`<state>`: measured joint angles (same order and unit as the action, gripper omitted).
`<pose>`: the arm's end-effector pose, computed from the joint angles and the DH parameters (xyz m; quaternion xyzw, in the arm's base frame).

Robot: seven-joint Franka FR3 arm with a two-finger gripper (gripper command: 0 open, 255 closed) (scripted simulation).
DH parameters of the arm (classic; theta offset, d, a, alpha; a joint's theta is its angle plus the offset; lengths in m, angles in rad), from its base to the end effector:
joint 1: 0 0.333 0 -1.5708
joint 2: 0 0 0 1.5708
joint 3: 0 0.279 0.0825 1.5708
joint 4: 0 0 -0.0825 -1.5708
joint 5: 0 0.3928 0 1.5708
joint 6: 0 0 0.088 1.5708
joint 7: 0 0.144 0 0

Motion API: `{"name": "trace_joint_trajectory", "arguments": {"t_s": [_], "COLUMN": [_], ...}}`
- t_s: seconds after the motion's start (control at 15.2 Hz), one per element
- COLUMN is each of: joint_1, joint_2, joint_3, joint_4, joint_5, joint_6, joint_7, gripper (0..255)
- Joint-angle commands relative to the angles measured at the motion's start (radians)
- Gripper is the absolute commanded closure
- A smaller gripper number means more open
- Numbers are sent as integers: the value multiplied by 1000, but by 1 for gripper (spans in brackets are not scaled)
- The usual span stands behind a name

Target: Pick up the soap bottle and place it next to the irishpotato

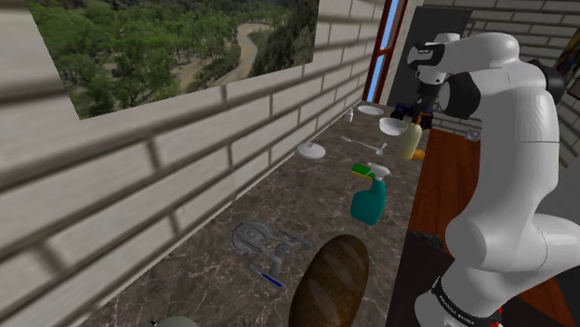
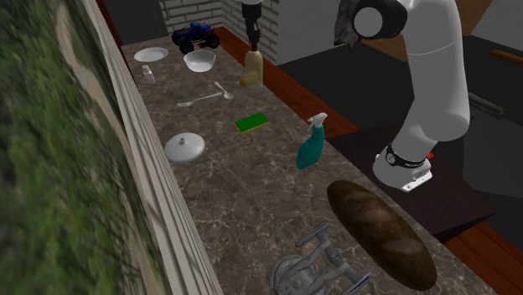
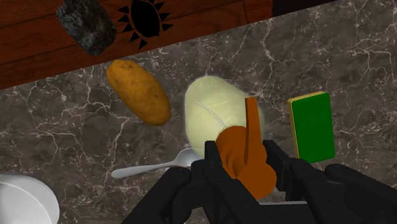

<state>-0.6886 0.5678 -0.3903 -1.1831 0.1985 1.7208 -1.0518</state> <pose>0.4018 -0.5777 0.4081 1.0000 0.0004 -0.0022 0.0058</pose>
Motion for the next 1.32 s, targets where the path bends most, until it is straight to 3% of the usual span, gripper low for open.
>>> {"name": "trace_joint_trajectory", "arguments": {"t_s": [0.0, 0.53, 0.99, 1.06, 1.25], "joint_1": [2, 13, 13, 13, 13], "joint_2": [-1, 4, 4, 4, 4], "joint_3": [0, 3, 3, 3, 3], "joint_4": [-29, -126, -126, -126, -127], "joint_5": [1, 5, 5, 5, 5], "joint_6": [28, 129, 129, 129, 129], "joint_7": [-3, -10, -10, -10, -10], "gripper": [255, 255, 255, 0, 0]}}
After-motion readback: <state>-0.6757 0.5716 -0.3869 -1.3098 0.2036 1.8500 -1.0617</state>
